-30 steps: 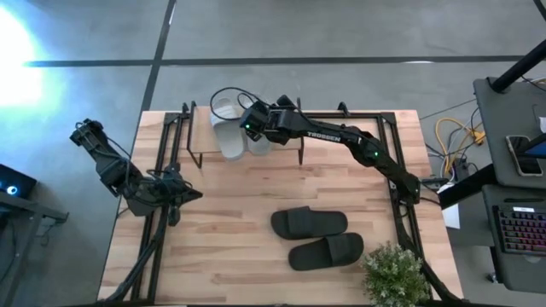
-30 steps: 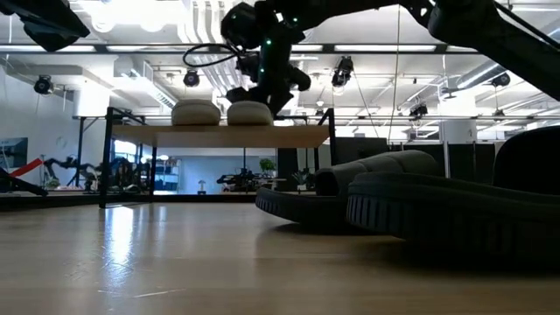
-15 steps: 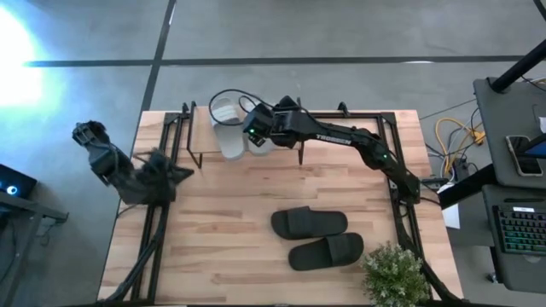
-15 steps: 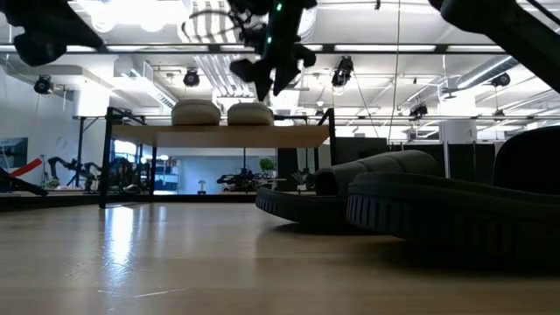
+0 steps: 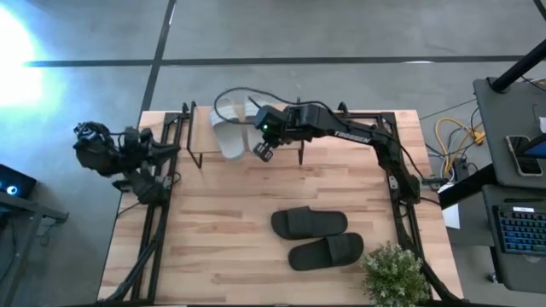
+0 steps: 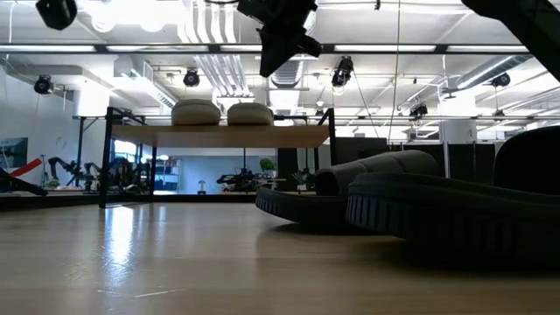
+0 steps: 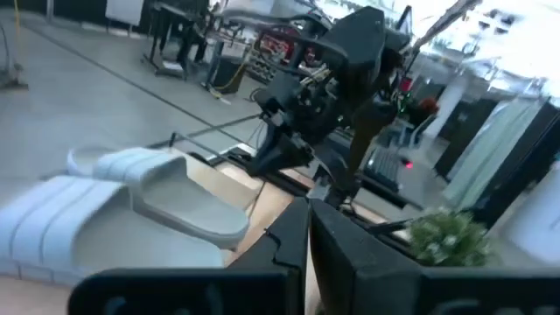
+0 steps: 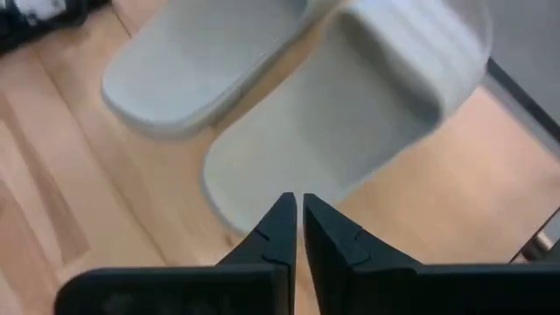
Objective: Pick and place slides into the shelf
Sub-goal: Adjust the left and right gray slides on the shelf
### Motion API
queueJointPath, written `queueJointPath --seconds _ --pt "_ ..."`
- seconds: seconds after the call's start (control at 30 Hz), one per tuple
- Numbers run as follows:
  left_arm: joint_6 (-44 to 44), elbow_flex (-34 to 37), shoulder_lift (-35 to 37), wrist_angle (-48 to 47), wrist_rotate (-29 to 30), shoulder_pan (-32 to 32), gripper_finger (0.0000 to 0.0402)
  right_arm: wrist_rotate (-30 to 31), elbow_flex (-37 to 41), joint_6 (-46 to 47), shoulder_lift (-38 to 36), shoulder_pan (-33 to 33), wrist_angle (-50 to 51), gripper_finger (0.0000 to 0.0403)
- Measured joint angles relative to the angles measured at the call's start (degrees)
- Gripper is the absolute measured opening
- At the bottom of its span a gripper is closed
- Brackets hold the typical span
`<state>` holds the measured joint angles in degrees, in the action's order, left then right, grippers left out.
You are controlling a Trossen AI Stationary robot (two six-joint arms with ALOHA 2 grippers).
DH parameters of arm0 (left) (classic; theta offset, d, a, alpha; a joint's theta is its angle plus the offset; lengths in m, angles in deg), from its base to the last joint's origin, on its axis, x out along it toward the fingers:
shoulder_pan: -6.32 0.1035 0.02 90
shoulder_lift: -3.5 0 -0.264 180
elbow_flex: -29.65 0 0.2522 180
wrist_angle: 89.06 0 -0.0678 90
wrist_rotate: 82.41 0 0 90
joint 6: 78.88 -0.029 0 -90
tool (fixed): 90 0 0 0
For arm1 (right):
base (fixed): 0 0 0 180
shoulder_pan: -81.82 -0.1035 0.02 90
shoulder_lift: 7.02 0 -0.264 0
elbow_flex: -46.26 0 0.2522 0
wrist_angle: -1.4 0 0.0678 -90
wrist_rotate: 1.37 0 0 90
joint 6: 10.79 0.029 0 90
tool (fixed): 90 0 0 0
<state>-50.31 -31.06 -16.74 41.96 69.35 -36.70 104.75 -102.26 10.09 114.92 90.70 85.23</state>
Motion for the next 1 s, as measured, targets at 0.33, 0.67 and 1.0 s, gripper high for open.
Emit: queueJointPath --seconds 0.33,0.67,1.0 --pt "10.05 11.79 -2.42 0.72 -5.27 0.76 0.0000 3.21 0.04 3.26 -0.53 -3.99 5.03 0.0009" --pt "-18.50 24.22 -3.91 43.29 -29.12 5.32 0.0000 3.43 0.04 8.15 -0.60 -5.01 8.12 0.0009" --pt "-22.88 26.09 -5.79 44.99 -32.30 25.59 0.0000 4.81 0.04 12.66 -0.61 -6.78 8.22 0.0009"
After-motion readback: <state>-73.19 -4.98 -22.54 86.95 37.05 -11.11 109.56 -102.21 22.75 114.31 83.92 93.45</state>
